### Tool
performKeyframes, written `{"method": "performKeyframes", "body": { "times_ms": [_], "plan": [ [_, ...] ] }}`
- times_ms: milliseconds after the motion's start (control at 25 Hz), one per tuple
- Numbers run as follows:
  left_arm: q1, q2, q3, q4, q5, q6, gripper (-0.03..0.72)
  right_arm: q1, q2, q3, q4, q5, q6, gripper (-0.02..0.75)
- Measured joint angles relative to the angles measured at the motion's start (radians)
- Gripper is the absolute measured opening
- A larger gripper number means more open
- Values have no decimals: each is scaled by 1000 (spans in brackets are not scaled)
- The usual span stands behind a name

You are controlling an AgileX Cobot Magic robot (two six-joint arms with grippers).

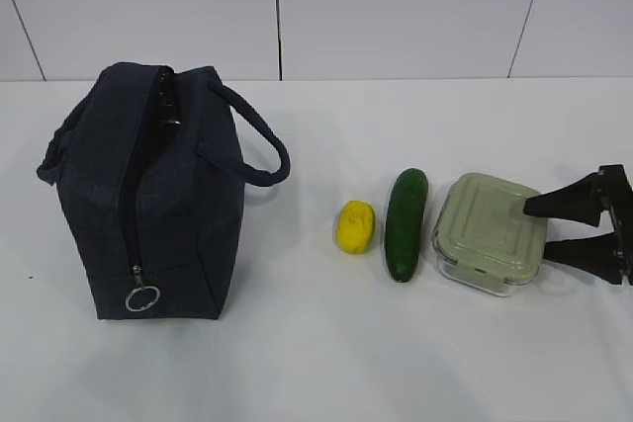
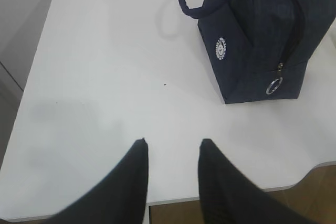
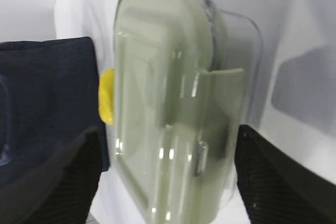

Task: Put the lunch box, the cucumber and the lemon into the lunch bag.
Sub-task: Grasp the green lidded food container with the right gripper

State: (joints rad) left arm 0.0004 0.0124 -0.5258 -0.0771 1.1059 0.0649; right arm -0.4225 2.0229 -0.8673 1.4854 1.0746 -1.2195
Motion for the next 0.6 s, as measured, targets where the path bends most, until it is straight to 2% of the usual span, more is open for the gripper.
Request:
{"method": "performKeyframes", "body": {
  "times_ms": [240,600],
  "plan": [
    [0,0,0,0,0,0,235,2,8,0,-7,-28,0,587],
    [0,0,0,0,0,0,235,2,55,-1,39,29,30,587]
  ]
}}
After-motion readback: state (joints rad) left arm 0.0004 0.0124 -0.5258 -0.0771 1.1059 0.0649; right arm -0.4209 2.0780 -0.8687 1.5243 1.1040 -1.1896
